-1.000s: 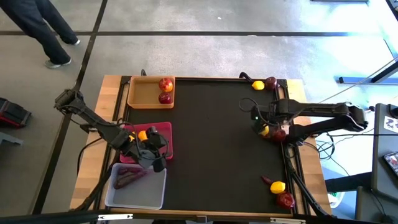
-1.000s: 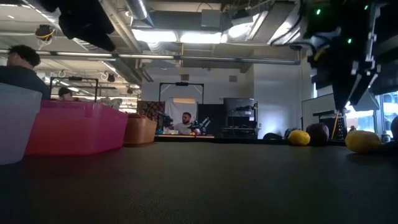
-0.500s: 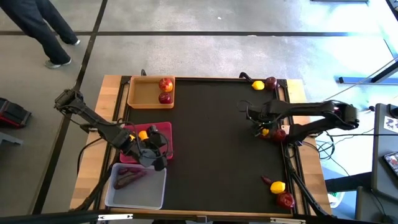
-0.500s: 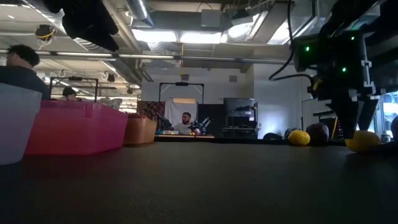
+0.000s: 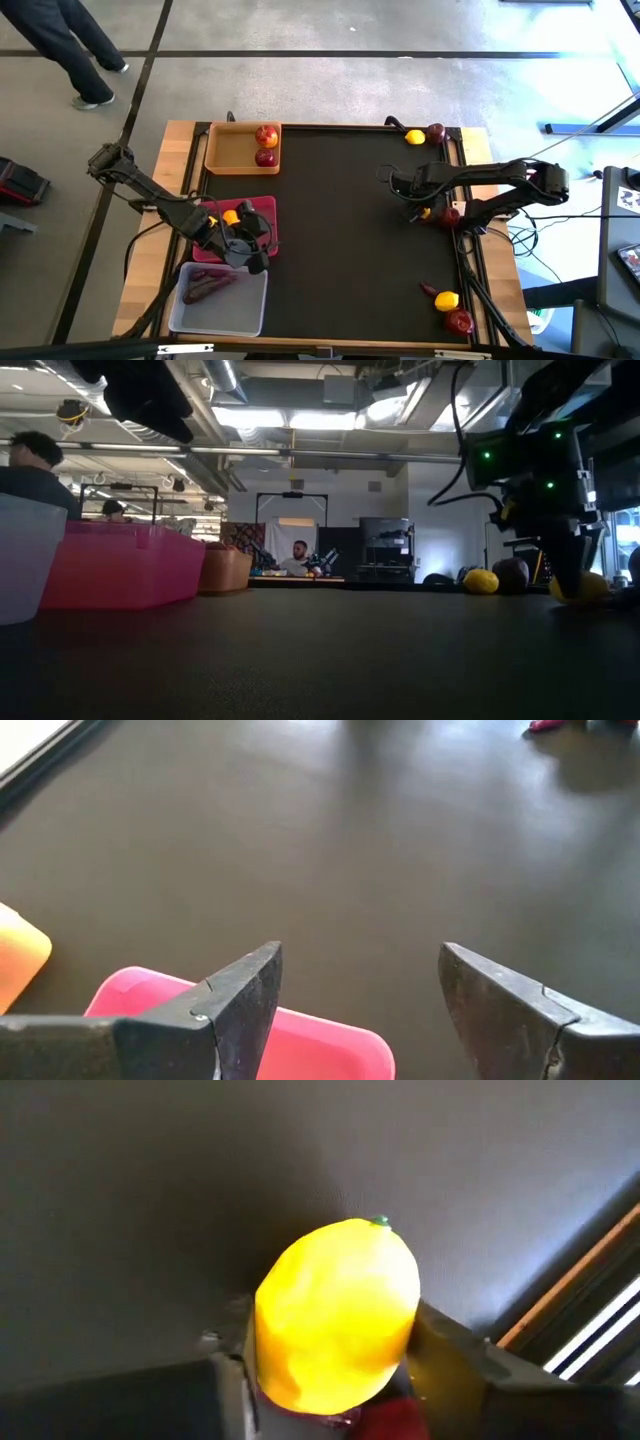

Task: Sort produce into baskets
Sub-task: Put the middle lemon into the pink bin

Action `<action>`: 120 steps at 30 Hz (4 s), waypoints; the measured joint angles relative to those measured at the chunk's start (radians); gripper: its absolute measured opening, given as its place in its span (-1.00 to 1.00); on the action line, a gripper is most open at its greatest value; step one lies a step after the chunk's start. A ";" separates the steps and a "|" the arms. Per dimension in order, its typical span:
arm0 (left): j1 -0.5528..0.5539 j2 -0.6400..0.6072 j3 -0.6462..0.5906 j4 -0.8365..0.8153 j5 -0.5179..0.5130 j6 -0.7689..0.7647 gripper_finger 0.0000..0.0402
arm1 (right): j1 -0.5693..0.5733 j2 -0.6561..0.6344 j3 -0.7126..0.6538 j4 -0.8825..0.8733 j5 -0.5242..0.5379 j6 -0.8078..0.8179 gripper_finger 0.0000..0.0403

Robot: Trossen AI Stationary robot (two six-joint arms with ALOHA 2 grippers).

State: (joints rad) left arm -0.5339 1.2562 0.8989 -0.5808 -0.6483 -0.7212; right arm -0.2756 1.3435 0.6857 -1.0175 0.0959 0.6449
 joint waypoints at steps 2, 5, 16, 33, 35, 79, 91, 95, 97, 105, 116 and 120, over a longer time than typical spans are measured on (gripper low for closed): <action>0.000 0.001 0.000 0.000 0.000 0.020 0.32 | 0.000 -0.004 0.001 0.022 0.002 -0.031 -0.34; 0.002 0.005 0.000 0.021 -0.001 0.056 0.32 | 0.001 -0.012 0.014 0.099 0.011 -0.080 -0.45; 0.041 0.010 0.000 0.155 -0.004 0.278 0.32 | 0.044 -0.049 0.081 0.512 -0.112 -0.310 -0.45; 0.144 0.043 -0.001 0.420 -0.003 0.543 0.41 | 0.269 -0.050 0.082 1.100 -0.272 -0.464 -0.44; 0.156 0.048 -0.001 0.429 -0.001 0.567 0.49 | 0.287 -0.050 0.082 1.146 -0.272 -0.474 -0.44; 0.255 0.243 -0.001 0.969 0.133 0.467 0.70 | 0.335 0.082 0.082 1.588 -0.220 -0.832 -0.44; 0.253 0.241 -0.001 1.033 0.129 0.495 0.37 | 0.336 0.082 0.082 1.593 -0.222 -0.835 -0.44; 0.259 0.241 -0.001 1.022 0.129 0.491 0.25 | 0.336 0.082 0.082 1.593 -0.222 -0.834 -0.44; 0.259 0.241 -0.001 1.020 0.129 0.488 0.18 | 0.336 0.082 0.082 1.593 -0.223 -0.834 -0.44; 0.259 0.240 -0.001 1.016 0.129 0.491 -0.20 | 0.336 0.082 0.081 1.598 -0.222 -0.824 -0.43; 0.259 0.236 -0.001 1.017 0.143 0.527 -0.17 | 0.337 0.048 0.082 1.542 -0.231 -0.807 0.10; 0.246 0.190 -0.003 0.940 0.152 0.527 -0.17 | 0.335 -0.049 0.081 1.372 -0.209 -0.791 0.23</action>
State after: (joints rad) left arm -0.2882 1.4464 0.8955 0.3592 -0.4962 -0.1942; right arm 0.0590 1.2941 0.7669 0.3550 -0.1131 -0.1459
